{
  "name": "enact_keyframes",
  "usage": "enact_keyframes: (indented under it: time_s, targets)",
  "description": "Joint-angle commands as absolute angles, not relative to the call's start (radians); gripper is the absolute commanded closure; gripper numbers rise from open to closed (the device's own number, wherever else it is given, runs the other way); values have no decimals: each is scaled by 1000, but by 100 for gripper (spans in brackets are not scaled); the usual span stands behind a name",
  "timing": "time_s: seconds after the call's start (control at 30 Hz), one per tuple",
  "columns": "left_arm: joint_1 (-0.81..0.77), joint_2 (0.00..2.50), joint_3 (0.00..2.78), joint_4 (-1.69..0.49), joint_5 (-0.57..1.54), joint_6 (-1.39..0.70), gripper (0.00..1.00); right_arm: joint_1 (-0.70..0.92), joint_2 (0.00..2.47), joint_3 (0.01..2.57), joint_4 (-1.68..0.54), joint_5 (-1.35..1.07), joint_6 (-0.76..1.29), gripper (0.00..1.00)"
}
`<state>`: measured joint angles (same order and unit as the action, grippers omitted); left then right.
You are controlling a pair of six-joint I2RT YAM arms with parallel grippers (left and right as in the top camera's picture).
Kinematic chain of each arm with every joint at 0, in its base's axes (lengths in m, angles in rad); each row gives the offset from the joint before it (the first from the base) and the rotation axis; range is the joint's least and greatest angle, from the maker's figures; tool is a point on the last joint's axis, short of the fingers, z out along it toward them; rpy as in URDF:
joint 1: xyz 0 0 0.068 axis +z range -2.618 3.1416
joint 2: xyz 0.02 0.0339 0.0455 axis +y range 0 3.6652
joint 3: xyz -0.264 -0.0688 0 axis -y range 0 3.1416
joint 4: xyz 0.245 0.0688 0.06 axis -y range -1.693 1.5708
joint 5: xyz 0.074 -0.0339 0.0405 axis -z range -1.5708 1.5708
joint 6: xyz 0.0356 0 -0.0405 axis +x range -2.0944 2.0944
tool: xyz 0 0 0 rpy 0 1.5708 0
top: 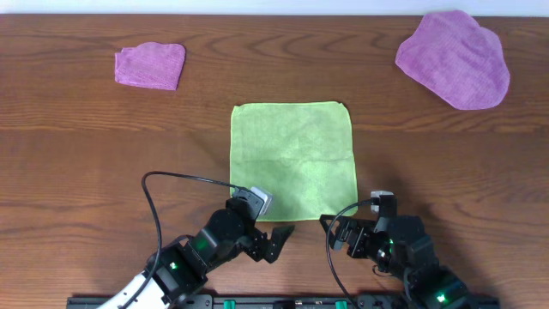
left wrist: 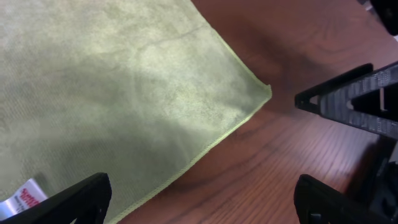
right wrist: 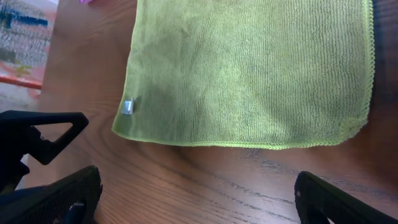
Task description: Fold the cloth
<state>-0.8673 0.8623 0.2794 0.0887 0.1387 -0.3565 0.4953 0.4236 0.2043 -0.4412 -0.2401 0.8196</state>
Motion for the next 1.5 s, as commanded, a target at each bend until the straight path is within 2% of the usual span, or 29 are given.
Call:
enact_keyframes:
  time_s: [0.0, 0.07, 0.1, 0.13, 0.17, 0.2, 0.23, 0.27, 0.43, 0.67, 0.87, 0.93, 1.17, 1.47]
  targets:
    - [-870, 864, 275, 62, 30, -404, 5, 503, 426, 198, -438, -237, 767, 1]
    - [-870, 871, 275, 30, -62, -463, 5, 503, 426, 198, -450, -191, 732, 1]
    - [-870, 879, 275, 18, -104, -506, 5, 503, 426, 198, -450, -178, 732, 4]
    - [-870, 894, 275, 7, -139, -537, 5, 503, 427, 198, -458, -132, 736, 14]
    - [-870, 920, 275, 5, -175, -552, 5, 503, 430, 198, -471, -77, 762, 20]
    - [-869, 943, 276, 6, -203, -571, 5, 503, 439, 198, -475, -40, 786, 20]
    - [-868, 964, 279, 7, -217, -590, 5, 503, 451, 198, -474, -14, 793, 15]
    - [-868, 983, 283, 9, -217, -603, 5, 503, 465, 198, -472, 7, 798, 15]
    - [-868, 1052, 315, -12, -175, -660, 5, 503, 578, 200, -455, 37, 833, 18]
    - [-855, 1058, 406, -220, -175, -727, 4, 503, 710, 245, -437, 38, 833, 19]
    - [-855, 1058, 437, -265, -139, -777, 0, 503, 771, 275, -422, 46, 822, 21]
    - [-855, 1059, 437, -265, -136, -807, 7, 501, 786, 275, -407, 54, 822, 23]
    - [-849, 1059, 437, -318, -94, -866, 9, 466, 852, 276, -374, 23, 822, 19]
    - [-810, 1108, 437, -339, -79, -879, 9, 463, 858, 276, -350, 22, 814, 25]
